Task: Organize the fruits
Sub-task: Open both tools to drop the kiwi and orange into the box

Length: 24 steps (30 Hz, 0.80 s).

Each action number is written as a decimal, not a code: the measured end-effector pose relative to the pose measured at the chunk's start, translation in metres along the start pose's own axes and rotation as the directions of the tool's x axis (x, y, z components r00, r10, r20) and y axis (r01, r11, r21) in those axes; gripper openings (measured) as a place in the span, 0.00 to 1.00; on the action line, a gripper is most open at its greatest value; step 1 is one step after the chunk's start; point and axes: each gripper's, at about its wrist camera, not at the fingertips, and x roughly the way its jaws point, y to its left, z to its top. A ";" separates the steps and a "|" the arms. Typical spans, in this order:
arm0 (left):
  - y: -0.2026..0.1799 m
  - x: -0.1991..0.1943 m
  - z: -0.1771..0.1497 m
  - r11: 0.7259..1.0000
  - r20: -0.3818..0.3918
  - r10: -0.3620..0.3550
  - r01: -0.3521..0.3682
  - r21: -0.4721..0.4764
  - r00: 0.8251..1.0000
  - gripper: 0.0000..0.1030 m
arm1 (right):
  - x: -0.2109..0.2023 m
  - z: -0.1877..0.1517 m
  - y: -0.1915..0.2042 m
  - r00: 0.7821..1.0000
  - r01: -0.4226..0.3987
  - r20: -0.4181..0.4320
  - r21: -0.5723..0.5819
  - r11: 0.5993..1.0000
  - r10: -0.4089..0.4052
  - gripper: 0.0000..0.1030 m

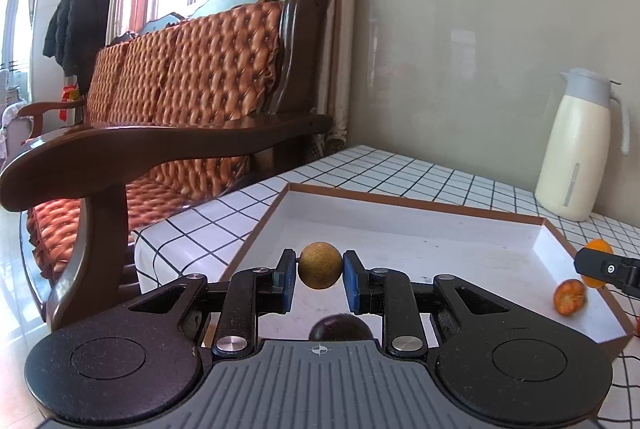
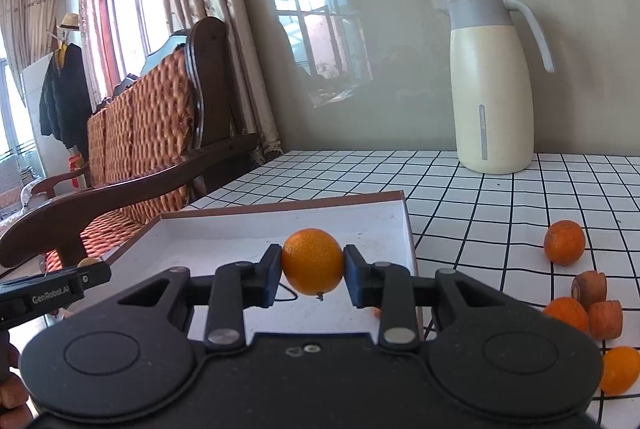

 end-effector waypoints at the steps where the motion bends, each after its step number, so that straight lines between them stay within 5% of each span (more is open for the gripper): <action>1: 0.000 0.003 0.001 1.000 -0.002 0.001 -0.001 -0.001 1.000 0.25 | 0.004 0.001 0.000 1.000 0.009 0.002 0.001 1.000 -0.009 0.24; 4: -0.001 0.014 0.004 1.000 -0.011 0.011 -0.011 0.001 1.000 0.25 | 0.021 0.006 0.000 0.999 0.031 -0.018 -0.004 1.000 -0.031 0.27; 6: -0.001 0.026 0.005 1.000 -0.045 0.026 -0.027 -0.006 0.999 0.27 | 0.029 0.006 -0.001 0.998 0.066 -0.024 -0.010 0.998 -0.066 0.57; 7: -0.001 0.030 0.006 1.000 -0.068 0.022 -0.024 -0.016 0.997 0.50 | 0.028 0.006 -0.003 0.998 0.065 -0.012 0.002 0.998 -0.065 0.64; 8: 0.000 0.033 0.007 0.999 -0.090 0.026 -0.028 -0.031 0.996 0.91 | 0.023 0.005 -0.005 0.997 0.071 0.010 0.021 0.997 -0.071 0.72; 9: 0.000 0.030 0.009 0.998 -0.080 0.043 -0.047 -0.046 0.996 1.00 | 0.019 0.006 -0.007 0.997 0.069 0.029 0.034 0.997 -0.070 0.72; 13: -0.006 0.005 0.013 0.998 0.057 0.052 -0.050 -0.023 0.997 1.00 | 0.004 0.013 -0.010 0.995 0.043 0.083 0.058 0.997 -0.048 0.77; 16: -0.007 -0.004 0.014 0.998 0.091 0.063 -0.061 -0.025 0.994 1.00 | -0.009 0.015 -0.013 0.991 0.041 0.121 0.072 0.997 -0.050 0.94; 24: -0.019 -0.023 0.014 0.993 0.137 0.075 -0.086 0.080 0.988 1.00 | -0.020 0.015 -0.011 0.990 0.019 0.140 0.011 1.000 -0.020 0.94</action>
